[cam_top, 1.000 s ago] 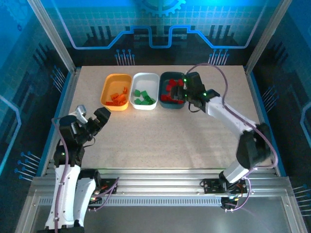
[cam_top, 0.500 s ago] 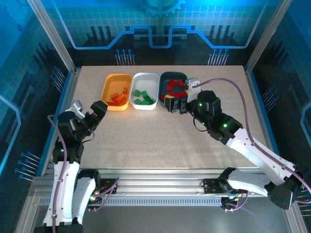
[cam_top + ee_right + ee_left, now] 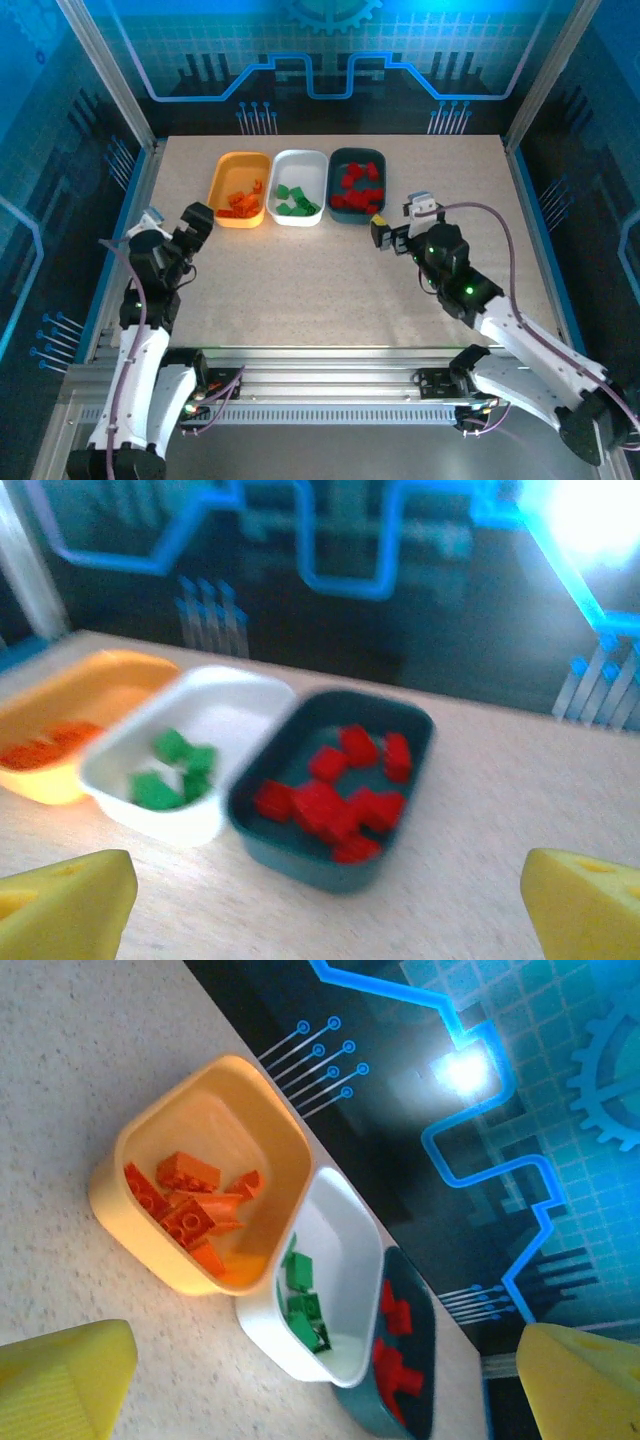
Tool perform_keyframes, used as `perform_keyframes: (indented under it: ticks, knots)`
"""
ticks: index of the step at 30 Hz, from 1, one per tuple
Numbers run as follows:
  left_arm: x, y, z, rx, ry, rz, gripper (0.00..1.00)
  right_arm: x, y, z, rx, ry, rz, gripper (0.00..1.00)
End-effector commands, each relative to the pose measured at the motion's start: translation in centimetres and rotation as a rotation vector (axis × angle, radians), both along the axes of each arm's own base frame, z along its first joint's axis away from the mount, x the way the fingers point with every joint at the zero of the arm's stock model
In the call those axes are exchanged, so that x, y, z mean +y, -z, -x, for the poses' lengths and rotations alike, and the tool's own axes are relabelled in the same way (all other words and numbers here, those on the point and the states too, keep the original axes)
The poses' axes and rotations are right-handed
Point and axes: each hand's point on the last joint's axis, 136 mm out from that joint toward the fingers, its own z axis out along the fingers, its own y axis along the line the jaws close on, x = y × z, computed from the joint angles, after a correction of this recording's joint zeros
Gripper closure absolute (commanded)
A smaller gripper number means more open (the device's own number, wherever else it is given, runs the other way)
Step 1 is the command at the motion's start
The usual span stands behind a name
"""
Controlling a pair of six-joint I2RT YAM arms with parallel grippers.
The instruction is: Sort the legos into containers by color
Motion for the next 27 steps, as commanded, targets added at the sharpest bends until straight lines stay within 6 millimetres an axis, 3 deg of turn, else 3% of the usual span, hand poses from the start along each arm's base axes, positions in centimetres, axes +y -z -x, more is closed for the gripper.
perform_keyframes:
  ticks: [1, 4, 6, 11, 17, 21, 27]
  knots:
    - [1.3, -1.0, -1.7, -0.189, -0.054, -0.284, 0.01, -2.2, 2.1, -0.8, -0.02, 0.06, 0.045, 0.0]
    - [1.8, 0.1, -2.0, -0.295, -0.078, -0.515, 0.01, -2.3, 2.2, -0.2, -0.179, -0.054, 0.239, 0.0]
    - [1.5, 1.8, -2.4, -0.28, -0.04, -0.66, 0.01, -4.2, 3.0, -0.7, -0.156, 0.01, 0.264, 0.0]
    - [1.4, 7.1, -4.0, -0.147, 0.037, -0.764, 0.01, -6.9, 6.0, -2.1, -0.087, 0.053, 0.217, 0.0]
    - [1.6, 12.6, -6.2, -0.081, 0.07, -0.777, 0.01, -6.8, 10.7, -4.1, -0.015, 0.012, 0.226, 0.0]
    - [1.1, 13.0, -7.1, -0.048, 0.132, -0.766, 0.01, -7.5, 13.2, -5.3, -0.007, 0.035, 0.168, 0.0]
    - [-2.0, 13.9, -9.4, -0.032, 0.358, -0.766, 0.01, -9.5, 15.2, -6.7, 0.08, 0.094, 0.1, 0.0]
